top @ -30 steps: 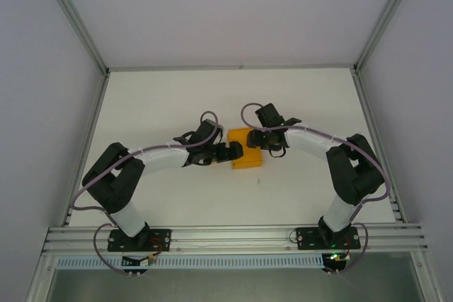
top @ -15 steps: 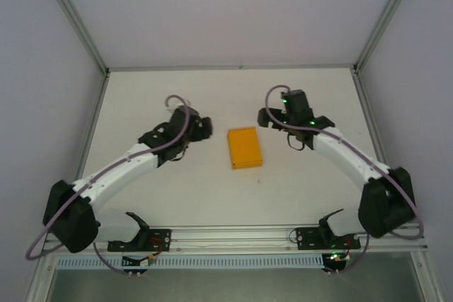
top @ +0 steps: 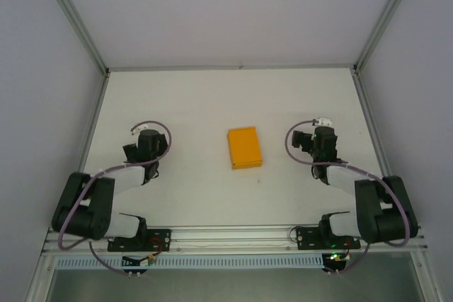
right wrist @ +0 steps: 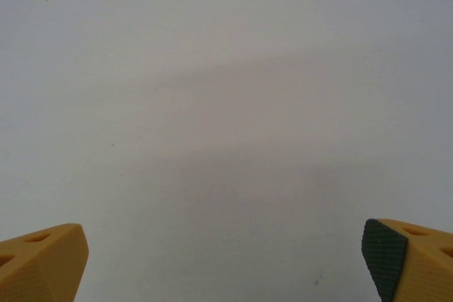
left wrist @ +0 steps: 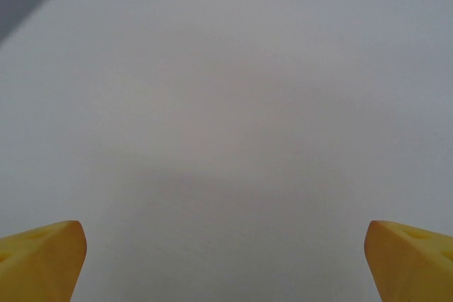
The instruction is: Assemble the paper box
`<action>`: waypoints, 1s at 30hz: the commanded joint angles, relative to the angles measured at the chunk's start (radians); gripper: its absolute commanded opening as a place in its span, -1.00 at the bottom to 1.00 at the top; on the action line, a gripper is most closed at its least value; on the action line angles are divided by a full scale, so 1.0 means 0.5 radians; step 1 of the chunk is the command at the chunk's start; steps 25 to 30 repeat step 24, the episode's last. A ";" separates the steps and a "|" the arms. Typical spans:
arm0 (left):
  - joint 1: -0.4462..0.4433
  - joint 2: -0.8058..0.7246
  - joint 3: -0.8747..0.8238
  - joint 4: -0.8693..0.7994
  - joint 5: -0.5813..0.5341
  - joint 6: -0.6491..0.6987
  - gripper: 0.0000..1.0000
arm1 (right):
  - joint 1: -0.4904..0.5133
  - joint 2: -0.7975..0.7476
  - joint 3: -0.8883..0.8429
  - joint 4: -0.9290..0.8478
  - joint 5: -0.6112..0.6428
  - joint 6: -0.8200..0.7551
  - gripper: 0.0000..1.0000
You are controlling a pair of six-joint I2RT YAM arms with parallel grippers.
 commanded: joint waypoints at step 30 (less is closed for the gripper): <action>0.216 0.381 -0.033 0.981 0.640 0.276 1.00 | -0.203 0.419 0.052 0.774 -0.483 -0.022 1.00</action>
